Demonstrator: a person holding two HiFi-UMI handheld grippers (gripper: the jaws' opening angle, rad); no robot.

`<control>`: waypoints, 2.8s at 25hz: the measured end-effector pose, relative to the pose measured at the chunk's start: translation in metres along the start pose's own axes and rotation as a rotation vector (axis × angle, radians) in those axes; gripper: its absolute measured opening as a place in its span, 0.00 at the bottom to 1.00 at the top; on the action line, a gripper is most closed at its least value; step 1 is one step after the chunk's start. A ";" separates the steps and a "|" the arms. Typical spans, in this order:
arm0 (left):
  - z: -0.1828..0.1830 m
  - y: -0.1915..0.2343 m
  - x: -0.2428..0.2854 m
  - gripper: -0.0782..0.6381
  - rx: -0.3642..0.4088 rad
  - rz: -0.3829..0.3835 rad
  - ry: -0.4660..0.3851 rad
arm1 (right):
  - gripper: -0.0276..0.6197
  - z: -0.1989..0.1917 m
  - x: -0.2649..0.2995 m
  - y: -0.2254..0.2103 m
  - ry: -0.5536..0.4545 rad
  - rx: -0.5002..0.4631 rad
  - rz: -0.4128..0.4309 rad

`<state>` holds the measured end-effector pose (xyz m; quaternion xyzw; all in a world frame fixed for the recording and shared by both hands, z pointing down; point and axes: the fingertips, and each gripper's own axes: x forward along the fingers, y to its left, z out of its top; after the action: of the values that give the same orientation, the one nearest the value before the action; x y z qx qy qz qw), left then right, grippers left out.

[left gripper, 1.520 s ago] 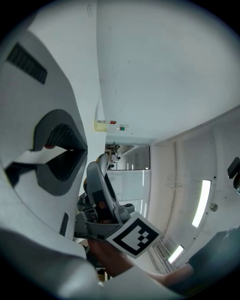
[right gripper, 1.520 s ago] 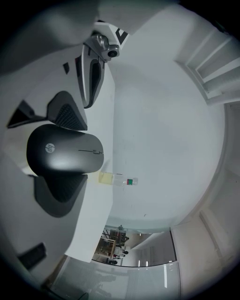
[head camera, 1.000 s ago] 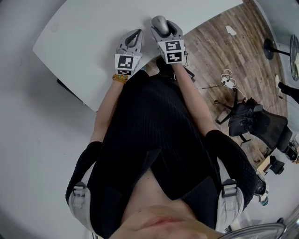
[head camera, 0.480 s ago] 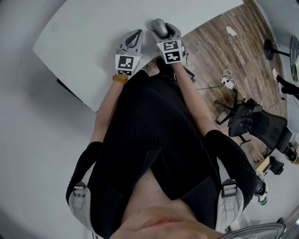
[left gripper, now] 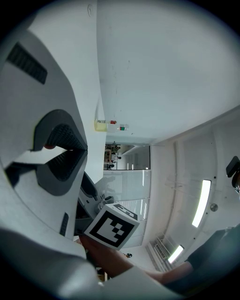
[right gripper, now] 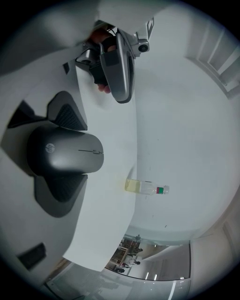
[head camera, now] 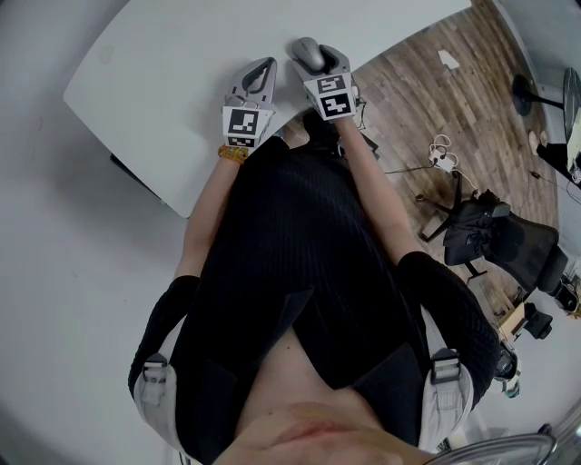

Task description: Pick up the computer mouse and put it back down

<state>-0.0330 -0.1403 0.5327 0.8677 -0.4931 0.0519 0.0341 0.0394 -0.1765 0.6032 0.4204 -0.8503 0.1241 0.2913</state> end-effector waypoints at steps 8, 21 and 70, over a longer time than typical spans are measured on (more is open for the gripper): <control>-0.001 0.000 0.000 0.13 -0.001 0.000 0.002 | 0.48 -0.002 0.003 0.002 0.019 -0.013 0.006; 0.000 0.002 0.002 0.13 0.000 -0.002 0.002 | 0.48 -0.004 0.008 0.001 0.077 0.010 0.043; 0.003 -0.008 0.006 0.13 0.004 -0.030 0.008 | 0.48 -0.008 0.012 -0.007 0.148 0.035 0.082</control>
<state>-0.0231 -0.1421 0.5304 0.8749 -0.4798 0.0560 0.0353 0.0422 -0.1852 0.6166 0.3801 -0.8405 0.1816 0.3407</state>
